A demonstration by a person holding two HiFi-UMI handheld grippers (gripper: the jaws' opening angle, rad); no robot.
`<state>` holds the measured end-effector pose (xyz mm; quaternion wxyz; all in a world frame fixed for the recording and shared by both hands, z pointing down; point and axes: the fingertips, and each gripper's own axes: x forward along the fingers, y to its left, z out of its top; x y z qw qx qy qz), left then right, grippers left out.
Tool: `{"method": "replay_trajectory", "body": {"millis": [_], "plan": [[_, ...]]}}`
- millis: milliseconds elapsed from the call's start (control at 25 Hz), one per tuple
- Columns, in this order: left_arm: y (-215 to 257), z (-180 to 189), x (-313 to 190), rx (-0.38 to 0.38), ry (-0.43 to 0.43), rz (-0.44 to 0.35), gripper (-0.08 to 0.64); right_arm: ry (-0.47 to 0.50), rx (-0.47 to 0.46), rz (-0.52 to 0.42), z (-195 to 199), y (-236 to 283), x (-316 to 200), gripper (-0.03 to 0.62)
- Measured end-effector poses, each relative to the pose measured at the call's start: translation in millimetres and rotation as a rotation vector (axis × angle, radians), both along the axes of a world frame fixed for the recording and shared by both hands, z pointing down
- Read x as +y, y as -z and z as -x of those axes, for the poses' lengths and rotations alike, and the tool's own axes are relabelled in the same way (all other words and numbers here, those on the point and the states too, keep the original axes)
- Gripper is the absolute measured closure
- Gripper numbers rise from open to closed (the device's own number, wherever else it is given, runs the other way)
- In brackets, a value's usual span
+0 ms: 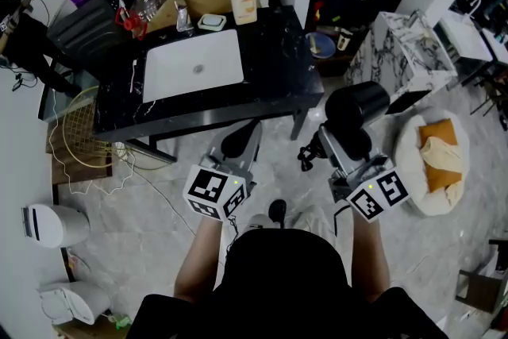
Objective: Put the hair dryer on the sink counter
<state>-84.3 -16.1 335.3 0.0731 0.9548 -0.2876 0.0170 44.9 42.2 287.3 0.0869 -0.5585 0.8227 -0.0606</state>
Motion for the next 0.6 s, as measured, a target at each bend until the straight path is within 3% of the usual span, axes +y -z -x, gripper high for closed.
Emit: {"method": "replay_trajectory", "body": {"millis": [600], "plan": [[-8, -9, -36, -0.005, 0.069, 0.016, 0.561, 0.074, 0.002, 0.084, -16, -19, -59, 0.373]]}}
